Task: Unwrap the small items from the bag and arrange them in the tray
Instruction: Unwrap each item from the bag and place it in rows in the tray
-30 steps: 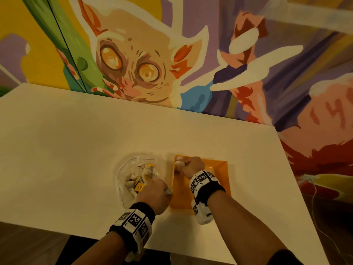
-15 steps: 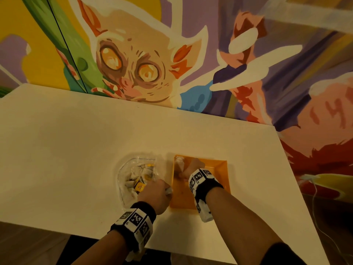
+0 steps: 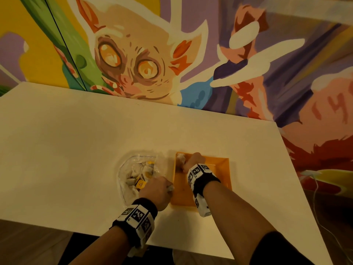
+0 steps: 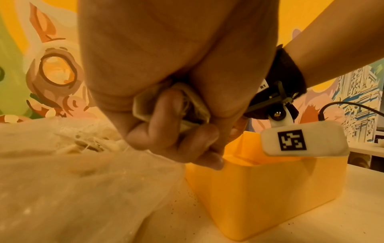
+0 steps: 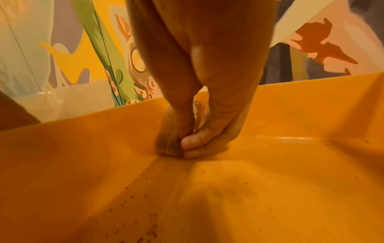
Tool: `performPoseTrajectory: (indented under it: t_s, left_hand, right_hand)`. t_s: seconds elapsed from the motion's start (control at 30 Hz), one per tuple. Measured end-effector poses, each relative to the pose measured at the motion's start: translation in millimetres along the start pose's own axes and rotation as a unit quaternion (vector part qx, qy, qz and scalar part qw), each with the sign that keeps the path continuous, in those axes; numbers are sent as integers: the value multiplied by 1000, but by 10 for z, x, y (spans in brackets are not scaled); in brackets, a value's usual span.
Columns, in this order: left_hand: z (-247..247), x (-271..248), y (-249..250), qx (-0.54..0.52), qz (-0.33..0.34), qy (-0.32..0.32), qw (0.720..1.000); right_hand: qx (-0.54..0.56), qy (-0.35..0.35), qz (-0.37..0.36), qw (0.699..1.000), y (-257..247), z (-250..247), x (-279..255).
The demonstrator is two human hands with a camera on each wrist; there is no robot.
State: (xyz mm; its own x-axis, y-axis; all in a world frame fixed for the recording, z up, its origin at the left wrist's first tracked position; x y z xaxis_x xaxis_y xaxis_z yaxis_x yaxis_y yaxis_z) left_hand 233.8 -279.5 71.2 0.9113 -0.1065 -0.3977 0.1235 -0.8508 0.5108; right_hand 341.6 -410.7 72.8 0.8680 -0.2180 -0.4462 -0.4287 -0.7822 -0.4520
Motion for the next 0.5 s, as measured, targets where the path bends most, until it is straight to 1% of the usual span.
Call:
performPoseTrajectory:
  t_s: [0.13,0.33,0.43,0.5]
  left_hand:
    - [-2,-12,17,4,-10,5,1000]
    - [-35,-59,44,5,-28,13,1000]
    - [-60,-93,50,-2,-36,42,998]
    - [-141,-132,75,-29,-33,75,996]
  right_hand:
    - [8,24,0,1000,16,-25,10]
    - [-24,1,-22,999,63,-9,24]
    - [6,0,-22,1000,110,-62,-36]
    - [38,5,-48,998,122,-158,-144]
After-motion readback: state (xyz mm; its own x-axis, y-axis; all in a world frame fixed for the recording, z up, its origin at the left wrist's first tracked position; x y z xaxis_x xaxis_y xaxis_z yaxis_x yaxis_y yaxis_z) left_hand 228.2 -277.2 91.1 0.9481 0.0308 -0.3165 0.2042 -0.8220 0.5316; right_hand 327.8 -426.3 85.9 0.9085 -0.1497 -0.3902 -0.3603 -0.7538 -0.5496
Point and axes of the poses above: each hand's wrist, its own x-axis towards the middle knuckle, its own z-axis out of the palm, y = z × x, the point moved 2 cm from there along x, towards the middle knuckle, and after that the axes turned 1 degree about x, right-handed, at the moved point
